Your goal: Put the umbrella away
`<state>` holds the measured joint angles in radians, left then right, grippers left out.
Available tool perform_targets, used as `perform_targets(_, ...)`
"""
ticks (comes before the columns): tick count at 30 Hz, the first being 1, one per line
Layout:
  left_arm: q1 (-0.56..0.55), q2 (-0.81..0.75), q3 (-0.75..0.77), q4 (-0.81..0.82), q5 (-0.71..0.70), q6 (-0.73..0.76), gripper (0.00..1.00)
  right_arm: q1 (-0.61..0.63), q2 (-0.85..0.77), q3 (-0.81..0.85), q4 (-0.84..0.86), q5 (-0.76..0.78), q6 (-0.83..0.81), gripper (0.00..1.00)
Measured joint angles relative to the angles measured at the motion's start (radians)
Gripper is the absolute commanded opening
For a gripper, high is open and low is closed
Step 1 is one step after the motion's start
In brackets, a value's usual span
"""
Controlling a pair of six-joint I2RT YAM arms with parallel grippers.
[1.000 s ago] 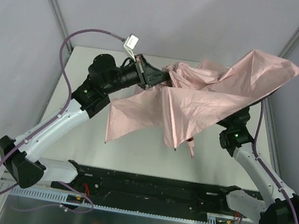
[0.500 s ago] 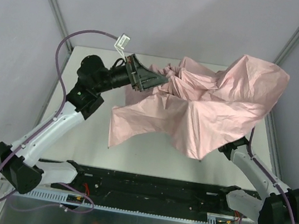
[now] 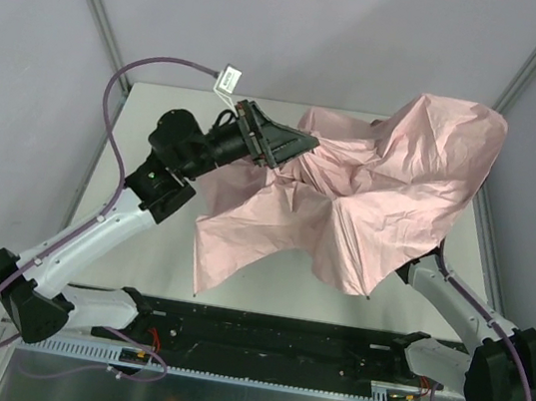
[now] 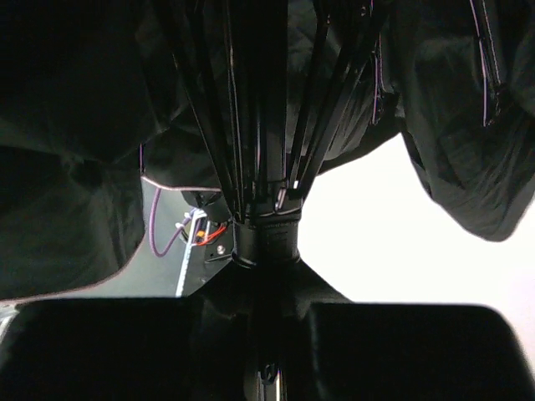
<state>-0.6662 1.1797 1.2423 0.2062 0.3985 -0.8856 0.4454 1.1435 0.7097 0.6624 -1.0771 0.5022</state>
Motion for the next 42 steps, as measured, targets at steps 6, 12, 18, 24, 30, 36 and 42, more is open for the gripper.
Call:
perform_targets(6,-0.076,0.032,0.021,-0.043,-0.132,0.086,0.97,0.005,0.0,0.005,-0.028,0.023,-0.015,0.0)
perform_targets(12,-0.098,0.093,0.084,-0.112,-0.197,0.168,0.47,0.005,-0.002,0.005,-0.058,0.038,-0.03,0.0)
perform_targets(18,-0.088,0.152,0.146,-0.134,-0.235,0.214,0.01,0.009,-0.013,0.007,-0.089,0.053,-0.043,0.09)
perform_targets(24,-0.046,0.145,0.138,-0.149,-0.234,0.183,0.0,0.028,-0.04,0.024,-0.212,0.135,-0.071,0.6)
perform_targets(30,0.025,0.111,0.108,-0.166,-0.203,0.111,0.0,0.031,-0.097,0.026,-0.406,0.276,-0.127,0.63)
perform_targets(36,0.073,0.091,0.076,-0.194,-0.178,0.061,0.0,0.071,-0.146,0.019,-0.438,0.38,-0.128,0.62)
perform_targets(42,0.074,0.082,0.048,-0.222,-0.186,0.055,0.0,0.261,-0.146,0.008,-0.404,0.593,-0.124,0.68)
